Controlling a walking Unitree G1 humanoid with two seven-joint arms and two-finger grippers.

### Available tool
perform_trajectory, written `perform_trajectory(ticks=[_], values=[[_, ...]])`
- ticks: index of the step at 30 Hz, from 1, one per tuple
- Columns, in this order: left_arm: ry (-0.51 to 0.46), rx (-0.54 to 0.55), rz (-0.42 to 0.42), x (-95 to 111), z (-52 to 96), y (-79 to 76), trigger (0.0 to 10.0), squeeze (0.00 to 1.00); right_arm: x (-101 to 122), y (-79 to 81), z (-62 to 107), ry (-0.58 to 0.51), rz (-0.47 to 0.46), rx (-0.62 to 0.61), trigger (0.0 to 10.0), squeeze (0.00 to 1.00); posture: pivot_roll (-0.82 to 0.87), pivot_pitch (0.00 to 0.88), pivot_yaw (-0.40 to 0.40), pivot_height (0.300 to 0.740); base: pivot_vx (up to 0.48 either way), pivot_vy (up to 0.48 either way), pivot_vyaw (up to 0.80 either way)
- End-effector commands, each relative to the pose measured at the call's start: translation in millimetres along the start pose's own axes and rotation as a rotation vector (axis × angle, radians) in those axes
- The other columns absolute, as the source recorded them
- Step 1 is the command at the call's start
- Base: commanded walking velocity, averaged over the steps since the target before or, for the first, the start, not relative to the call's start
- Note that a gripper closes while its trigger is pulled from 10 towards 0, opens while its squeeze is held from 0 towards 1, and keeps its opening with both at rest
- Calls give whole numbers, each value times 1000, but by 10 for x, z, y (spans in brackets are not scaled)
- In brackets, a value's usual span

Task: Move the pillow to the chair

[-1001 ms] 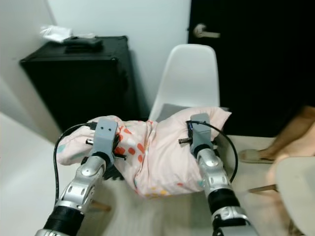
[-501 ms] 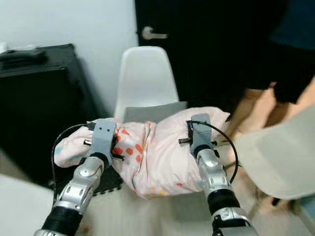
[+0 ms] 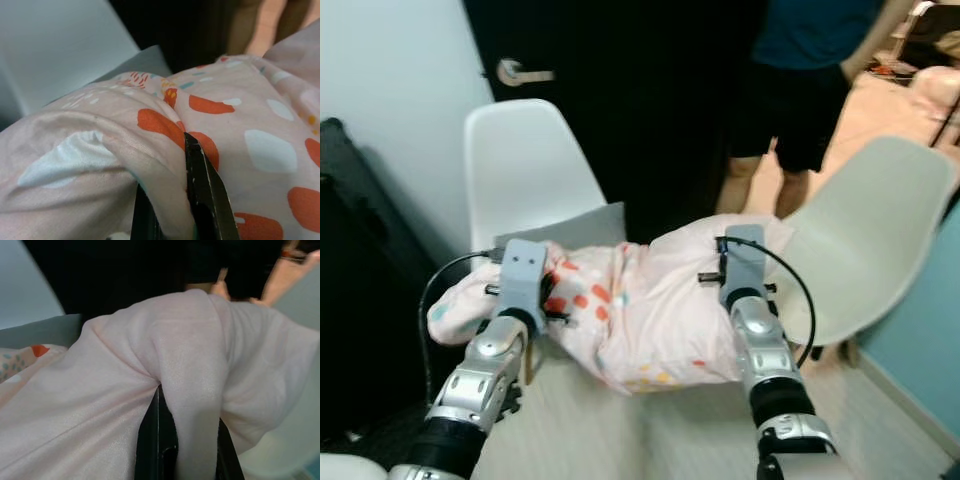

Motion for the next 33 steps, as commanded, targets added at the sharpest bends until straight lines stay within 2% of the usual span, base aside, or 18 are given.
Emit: perform_trajectory(ticks=[1, 9, 15, 24, 28, 29, 33], values=[[-53, -47, -53, 114, 0, -91, 10000, 0, 108, 24, -4, -48, -28, -15, 10000, 0, 57, 0, 4, 740, 0, 0, -800], [-33, -68, -91, 97, -24, -134, 10000, 0, 95, 15, -10, -44, -28, -14, 10000, 0, 60, 0, 7, 740, 0, 0, -800], [-65, -58, -95, 142, -18, -132, 10000, 0, 69, 25, 5, -37, -30, -19, 10000, 0, 60, 0, 3, 740, 0, 0, -800], [-39, -61, -129, 84, -15, -129, 10000, 0, 39, 17, 8, -26, -28, -25, 10000, 0, 66, 0, -1, 740, 0, 0, -800], [-48, -52, -113, 100, -17, -103, 10000, 0, -6, 86, 11, -7, -48, 1, 10000, 0, 66, 0, -2, 740, 0, 0, -800], [-54, -51, -105, 117, -20, -103, 10000, 0, -9, 150, 10, -3, -59, 33, 10000, 0, 69, 0, -1, 740, 0, 0, 0], [-56, -44, -96, 128, -26, -97, 10000, 0, -14, 231, 12, 2, -62, 70, 10000, 0, 70, 0, 1, 740, 0, 0, 0]])
Point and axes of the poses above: a point about 5 cm out from each wrist's last joint towards the gripper, its own z axis pointing back from the gripper into the wrist, its own x axis along the axis of the wrist's last joint, y = z × x, the point moved 6 cm from there along -z, pointing out of the wrist towards the gripper, and after that the axes turned 11 degrees about z, right-handed, at the moved point
